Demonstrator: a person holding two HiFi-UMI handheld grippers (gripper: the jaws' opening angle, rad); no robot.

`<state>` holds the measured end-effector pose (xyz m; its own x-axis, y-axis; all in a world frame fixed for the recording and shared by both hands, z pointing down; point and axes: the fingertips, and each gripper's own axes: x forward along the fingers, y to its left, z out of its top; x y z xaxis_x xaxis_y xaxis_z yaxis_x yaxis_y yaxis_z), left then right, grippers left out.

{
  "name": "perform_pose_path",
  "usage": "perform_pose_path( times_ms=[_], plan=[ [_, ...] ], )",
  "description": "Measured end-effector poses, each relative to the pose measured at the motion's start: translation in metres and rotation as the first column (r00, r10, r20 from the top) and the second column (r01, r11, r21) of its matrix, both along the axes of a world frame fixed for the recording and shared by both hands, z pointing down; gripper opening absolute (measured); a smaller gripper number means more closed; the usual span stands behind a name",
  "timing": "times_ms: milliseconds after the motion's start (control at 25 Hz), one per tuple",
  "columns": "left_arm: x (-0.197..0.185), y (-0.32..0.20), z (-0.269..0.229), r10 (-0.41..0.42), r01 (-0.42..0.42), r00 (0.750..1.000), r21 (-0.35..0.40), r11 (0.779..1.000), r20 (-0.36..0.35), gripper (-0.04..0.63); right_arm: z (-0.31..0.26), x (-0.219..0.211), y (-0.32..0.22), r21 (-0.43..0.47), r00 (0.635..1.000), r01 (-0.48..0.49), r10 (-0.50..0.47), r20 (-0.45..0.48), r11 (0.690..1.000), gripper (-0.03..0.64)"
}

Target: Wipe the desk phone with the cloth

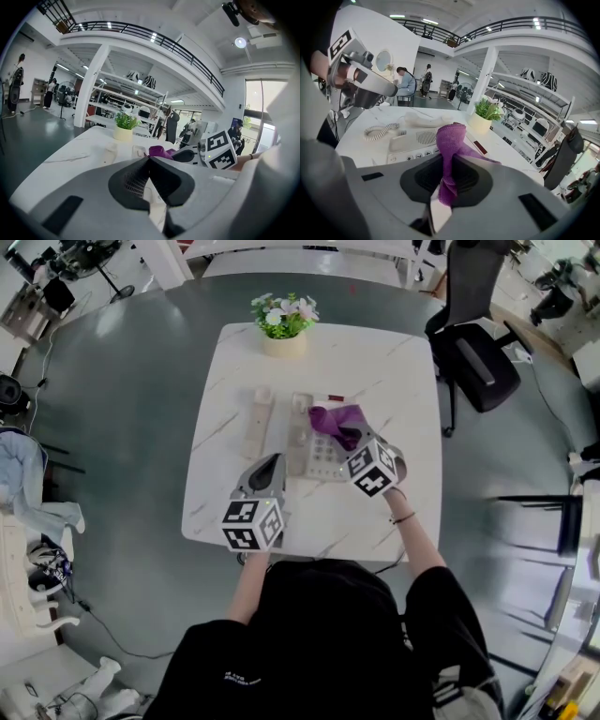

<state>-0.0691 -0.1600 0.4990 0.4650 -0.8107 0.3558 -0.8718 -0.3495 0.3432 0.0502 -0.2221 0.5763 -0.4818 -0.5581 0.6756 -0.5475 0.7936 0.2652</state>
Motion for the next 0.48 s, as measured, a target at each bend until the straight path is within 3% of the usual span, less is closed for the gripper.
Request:
perform_pose_path(
  times_ms=[480],
  plan=[
    [0.000,0.007,0.002,0.004,-0.004,1.000,0.001,1.000,0.003,-0.002,0.005,-0.004,0.016,-0.018,1.000,0.005,-0.005,0.012,1.000,0.037]
  ],
)
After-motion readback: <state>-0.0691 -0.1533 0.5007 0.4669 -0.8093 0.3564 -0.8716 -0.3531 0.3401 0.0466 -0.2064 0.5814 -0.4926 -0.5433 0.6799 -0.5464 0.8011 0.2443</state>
